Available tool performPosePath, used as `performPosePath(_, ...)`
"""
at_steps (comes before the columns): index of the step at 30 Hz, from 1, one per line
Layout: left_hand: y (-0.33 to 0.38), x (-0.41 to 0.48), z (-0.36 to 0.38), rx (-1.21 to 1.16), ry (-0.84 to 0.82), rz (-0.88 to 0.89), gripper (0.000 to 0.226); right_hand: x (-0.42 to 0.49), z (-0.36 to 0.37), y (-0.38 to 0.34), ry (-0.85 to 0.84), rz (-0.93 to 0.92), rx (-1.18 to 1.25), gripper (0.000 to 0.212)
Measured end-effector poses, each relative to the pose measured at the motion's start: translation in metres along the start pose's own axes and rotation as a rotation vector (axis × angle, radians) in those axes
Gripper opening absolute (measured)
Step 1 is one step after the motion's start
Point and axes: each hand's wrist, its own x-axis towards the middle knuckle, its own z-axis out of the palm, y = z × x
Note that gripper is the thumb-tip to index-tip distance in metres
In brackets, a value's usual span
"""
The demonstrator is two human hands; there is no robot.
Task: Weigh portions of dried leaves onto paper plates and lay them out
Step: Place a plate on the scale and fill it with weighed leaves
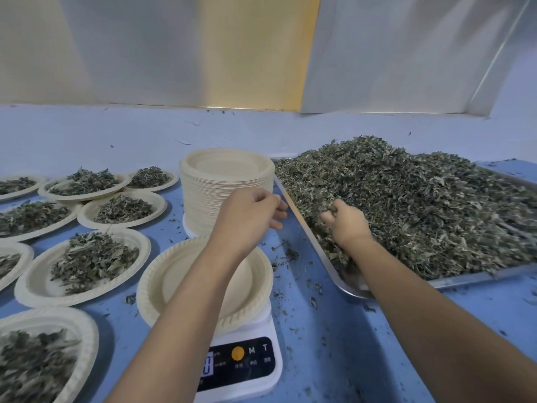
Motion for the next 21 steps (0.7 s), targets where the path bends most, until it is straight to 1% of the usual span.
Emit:
performPosePath(3,0.0,0.001,0.003,-0.042,-0.006,-0.045,0.027,-0.001,-0.01,0.001,0.066,0.109,0.273,0.018)
performPosePath(6,0.0,-0.001,0.007,-0.12,-0.022,-0.096,0.027,-0.006,-0.016,0.0,0.111,0.16,0.458,0.023)
performPosePath(11,0.0,-0.001,0.009,-0.283,0.01,-0.195,0.023,-0.013,-0.033,-0.014,0.191,0.153,0.766,0.024)
performPosePath(14,-0.001,0.001,0.006,-0.426,0.036,-0.269,0.02,-0.022,-0.052,-0.035,0.221,0.082,0.875,0.023)
performPosePath(16,-0.003,0.002,0.002,-0.503,0.049,-0.292,0.019,-0.03,-0.063,-0.054,0.192,0.015,0.974,0.019)
performPosePath(17,-0.003,0.001,0.0,-0.534,0.057,-0.301,0.019,-0.034,-0.066,-0.064,0.162,-0.019,1.005,0.021)
performPosePath(21,-0.007,-0.003,-0.017,-0.586,0.111,-0.301,0.019,-0.055,-0.062,-0.104,0.021,-0.114,1.051,0.037)
